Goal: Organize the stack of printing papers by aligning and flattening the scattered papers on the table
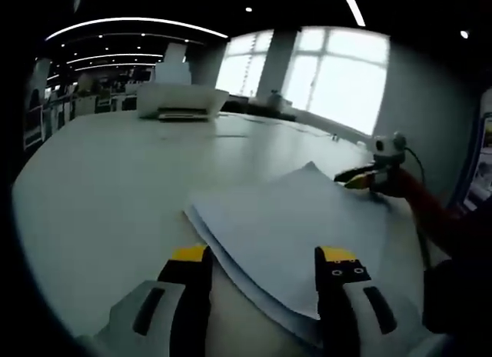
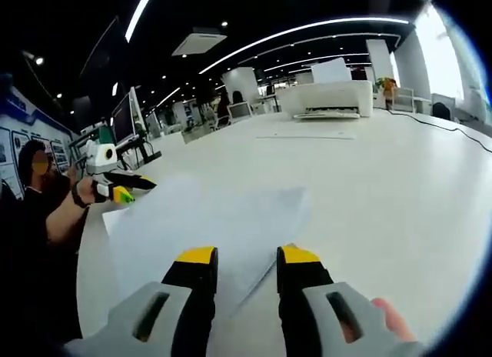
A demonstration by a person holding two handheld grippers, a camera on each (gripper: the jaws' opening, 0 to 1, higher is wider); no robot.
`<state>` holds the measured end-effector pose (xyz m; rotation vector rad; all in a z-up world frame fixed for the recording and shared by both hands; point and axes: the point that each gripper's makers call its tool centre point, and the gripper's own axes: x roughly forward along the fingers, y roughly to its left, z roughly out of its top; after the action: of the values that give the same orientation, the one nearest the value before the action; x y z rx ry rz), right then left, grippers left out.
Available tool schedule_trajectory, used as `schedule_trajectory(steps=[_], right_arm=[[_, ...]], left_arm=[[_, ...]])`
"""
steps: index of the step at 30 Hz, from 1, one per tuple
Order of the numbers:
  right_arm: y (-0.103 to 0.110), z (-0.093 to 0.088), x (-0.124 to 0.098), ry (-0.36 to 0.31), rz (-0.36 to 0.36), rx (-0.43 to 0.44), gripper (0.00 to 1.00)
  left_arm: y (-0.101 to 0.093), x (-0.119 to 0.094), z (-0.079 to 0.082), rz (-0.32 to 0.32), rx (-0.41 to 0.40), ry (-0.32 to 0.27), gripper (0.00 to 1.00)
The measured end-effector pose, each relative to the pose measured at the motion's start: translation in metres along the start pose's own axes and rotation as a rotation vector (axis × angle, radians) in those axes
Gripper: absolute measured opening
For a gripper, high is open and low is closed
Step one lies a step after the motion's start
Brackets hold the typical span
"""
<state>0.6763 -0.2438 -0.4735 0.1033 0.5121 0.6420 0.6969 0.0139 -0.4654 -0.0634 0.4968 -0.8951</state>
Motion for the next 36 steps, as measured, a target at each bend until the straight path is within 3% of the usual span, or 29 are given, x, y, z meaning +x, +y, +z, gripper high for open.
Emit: schedule_trajectory(steps=[15, 19, 21, 26, 29, 32, 36], right_arm=[[0.004, -0.003, 0.002, -0.003, 0.004, 0.007, 0.27], [0.000, 0.003, -0.005, -0.027, 0.003, 0.011, 0.28], [-0.003, 0.005, -0.012, -0.039, 0.000, 0.013, 0.29], [-0.009, 0.004, -0.026, -0.052, -0.011, 0.017, 0.30], [-0.011, 0.004, -0.035, -0.077, -0.019, 0.034, 0.30], [-0.010, 0.003, -0.042, -0.092, -0.016, 0.045, 0.30], [-0.011, 0.001, -0.045, -0.094, -0.017, 0.047, 0.29]], left_arm=[[-0.003, -0.001, -0.003, -0.014, 0.008, 0.009, 0.58], [-0.003, -0.012, 0.010, -0.030, 0.016, -0.053, 0.61], [-0.012, -0.021, 0.010, -0.065, 0.056, -0.061, 0.66], [-0.038, -0.042, -0.008, -0.110, 0.132, -0.027, 0.71], [-0.048, -0.052, -0.019, -0.096, 0.215, -0.009, 0.71], [-0.058, -0.057, -0.037, -0.088, 0.249, 0.029, 0.72], [-0.057, -0.056, -0.046, -0.069, 0.291, 0.043, 0.70]])
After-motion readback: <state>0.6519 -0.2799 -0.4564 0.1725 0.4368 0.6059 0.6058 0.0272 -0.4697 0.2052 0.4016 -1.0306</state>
